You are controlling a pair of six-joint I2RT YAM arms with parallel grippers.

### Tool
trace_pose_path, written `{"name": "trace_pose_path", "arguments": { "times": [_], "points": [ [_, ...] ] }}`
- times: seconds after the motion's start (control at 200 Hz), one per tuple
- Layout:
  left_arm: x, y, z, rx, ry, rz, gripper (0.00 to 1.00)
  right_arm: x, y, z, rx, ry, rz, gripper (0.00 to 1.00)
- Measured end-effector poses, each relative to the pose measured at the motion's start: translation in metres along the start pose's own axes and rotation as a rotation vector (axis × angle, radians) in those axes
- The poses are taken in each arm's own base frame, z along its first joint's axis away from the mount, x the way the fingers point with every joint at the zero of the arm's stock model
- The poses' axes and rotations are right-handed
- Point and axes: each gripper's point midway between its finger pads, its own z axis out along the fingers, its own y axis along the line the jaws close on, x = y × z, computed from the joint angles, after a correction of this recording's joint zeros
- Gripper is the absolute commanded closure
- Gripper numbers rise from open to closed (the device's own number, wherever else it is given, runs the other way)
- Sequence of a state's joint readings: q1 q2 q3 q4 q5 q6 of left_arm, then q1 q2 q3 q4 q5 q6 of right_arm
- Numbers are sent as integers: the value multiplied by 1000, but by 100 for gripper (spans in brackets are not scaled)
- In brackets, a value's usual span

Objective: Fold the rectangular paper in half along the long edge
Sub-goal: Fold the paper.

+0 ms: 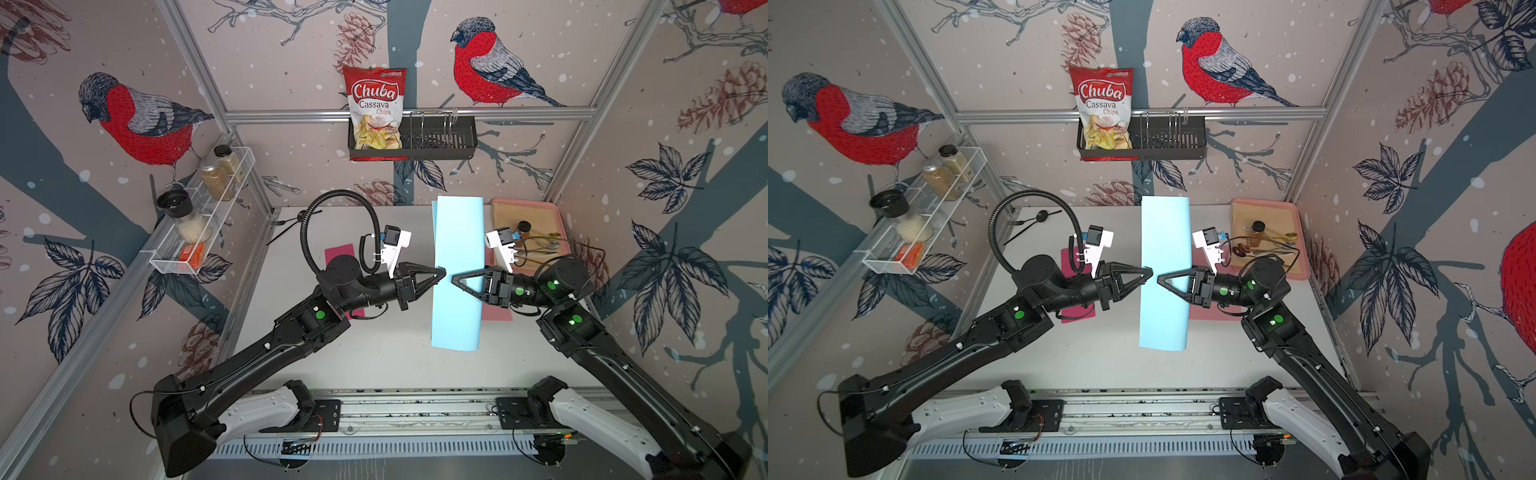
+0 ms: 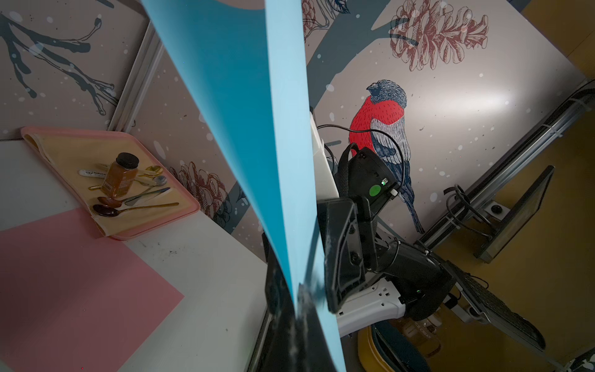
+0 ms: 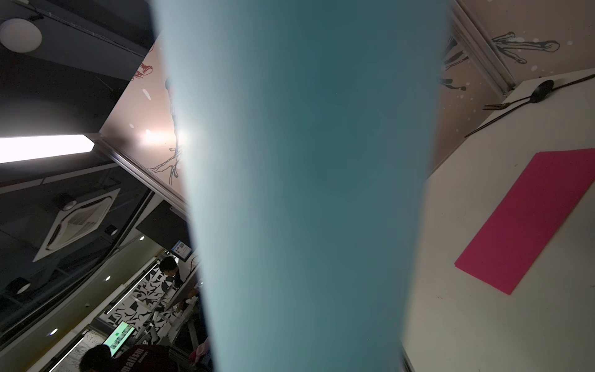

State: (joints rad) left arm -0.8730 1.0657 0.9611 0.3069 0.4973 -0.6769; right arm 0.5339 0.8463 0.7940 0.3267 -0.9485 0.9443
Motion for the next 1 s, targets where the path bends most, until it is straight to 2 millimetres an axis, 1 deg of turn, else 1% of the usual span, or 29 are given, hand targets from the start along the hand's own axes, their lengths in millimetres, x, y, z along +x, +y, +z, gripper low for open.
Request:
{"name": "trace_pose_path", "arguments": {
  "times": [0.1, 0.255, 0.335, 0.44, 0.6, 0.635, 0.715, 0.795, 0.905, 1.001],
  "points": [
    [0, -1, 0, 2, -1, -3, 100, -7, -4, -5, 26, -20, -8, 53],
    [1, -1, 0, 4, 2, -5, 100, -12, -7, -8, 44, -31, -16, 53],
    [2, -1, 0, 7, 5, -6, 100, -11, -7, -8, 42, -28, -15, 58],
    [3, -1, 0, 7, 7, -7, 100, -11, -7, -8, 41, -26, -14, 69],
    [4, -1, 1, 6, 10, -9, 100, -10, -5, -7, 34, -22, -17, 76],
    [4, 0, 1, 6, 10, -9, 95, -9, -3, -7, 31, -19, -18, 77],
    [4, 0, 1, 6, 10, -11, 92, -8, -1, -7, 24, -16, -22, 78],
    [4, 0, 1, 6, 10, -23, 84, -7, 1, -7, 16, -11, -26, 79],
    [4, 0, 1, 6, 10, -25, 80, -6, 3, -7, 9, -10, -29, 79],
    [4, 0, 1, 5, 10, -25, 80, -4, 3, -7, -3, -8, -20, 79]
  ]
}}
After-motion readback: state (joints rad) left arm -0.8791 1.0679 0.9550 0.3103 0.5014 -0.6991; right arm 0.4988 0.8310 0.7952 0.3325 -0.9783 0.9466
